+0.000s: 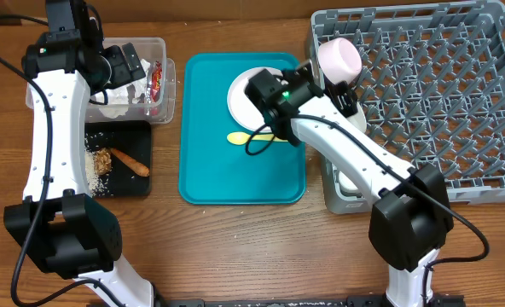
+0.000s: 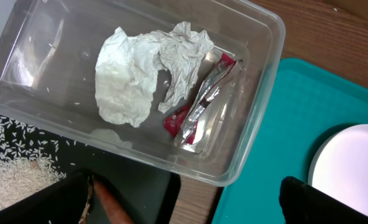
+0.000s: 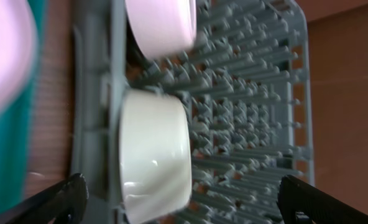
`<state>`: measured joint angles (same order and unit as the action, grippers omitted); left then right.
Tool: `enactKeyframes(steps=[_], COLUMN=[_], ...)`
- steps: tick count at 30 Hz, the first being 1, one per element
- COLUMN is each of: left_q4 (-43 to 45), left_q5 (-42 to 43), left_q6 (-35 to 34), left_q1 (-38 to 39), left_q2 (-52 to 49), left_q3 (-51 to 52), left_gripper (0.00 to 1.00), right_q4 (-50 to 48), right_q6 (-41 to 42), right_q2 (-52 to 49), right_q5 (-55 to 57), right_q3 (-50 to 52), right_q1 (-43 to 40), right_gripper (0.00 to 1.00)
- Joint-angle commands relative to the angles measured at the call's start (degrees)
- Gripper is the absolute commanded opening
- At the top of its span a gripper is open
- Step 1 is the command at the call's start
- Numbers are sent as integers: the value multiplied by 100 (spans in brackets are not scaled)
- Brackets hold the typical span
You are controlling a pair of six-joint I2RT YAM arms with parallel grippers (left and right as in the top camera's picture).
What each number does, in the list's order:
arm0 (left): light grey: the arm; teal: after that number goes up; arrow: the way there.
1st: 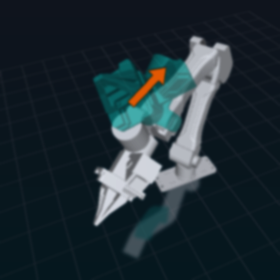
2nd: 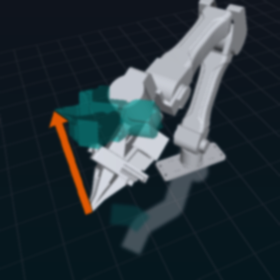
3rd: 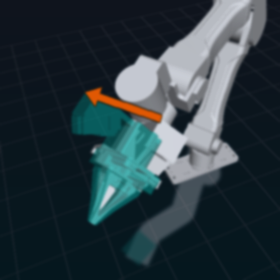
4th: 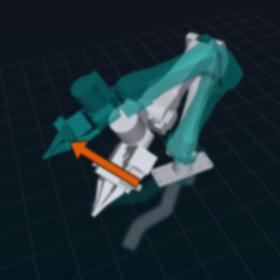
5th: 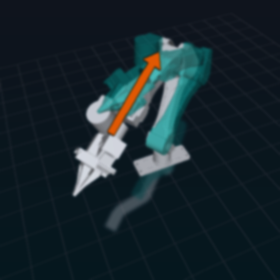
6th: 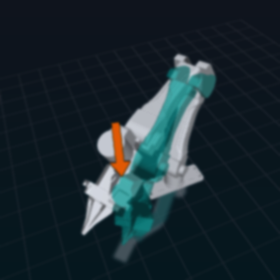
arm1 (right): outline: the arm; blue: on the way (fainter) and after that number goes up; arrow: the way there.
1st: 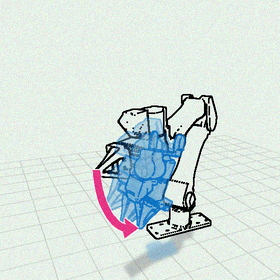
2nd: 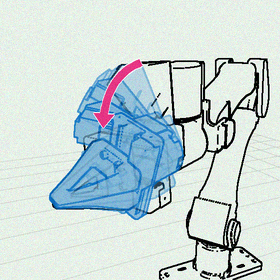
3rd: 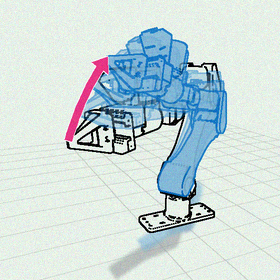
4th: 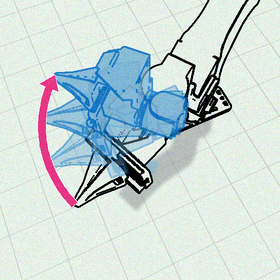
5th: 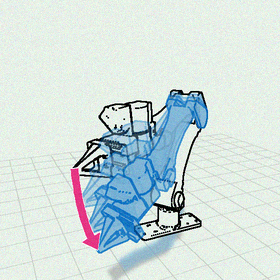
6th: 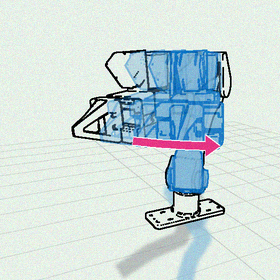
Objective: Sort waste into correct bins and load items into the dishwasher
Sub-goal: 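Reach the right gripper to the white plate and grasp its edge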
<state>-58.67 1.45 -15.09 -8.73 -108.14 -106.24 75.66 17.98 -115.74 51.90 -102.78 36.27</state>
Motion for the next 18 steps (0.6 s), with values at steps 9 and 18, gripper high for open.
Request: enactKeyframes(steps=[9, 18], left_q4=[20, 22], left_q5=[4, 2], left_q6=[-79, -79], left_q1=[17, 17], left_q2=[-13, -13], left_q3=[-118, -118], left_gripper=[100, 100], right_q4=[-1261, -2479], right_q6=[13, 3082], right_q2=[59, -20], right_q5=[-4874, -4271], right_q3=[-1047, 275], right_q1=[-42, -92], right_gripper=[100, 63])
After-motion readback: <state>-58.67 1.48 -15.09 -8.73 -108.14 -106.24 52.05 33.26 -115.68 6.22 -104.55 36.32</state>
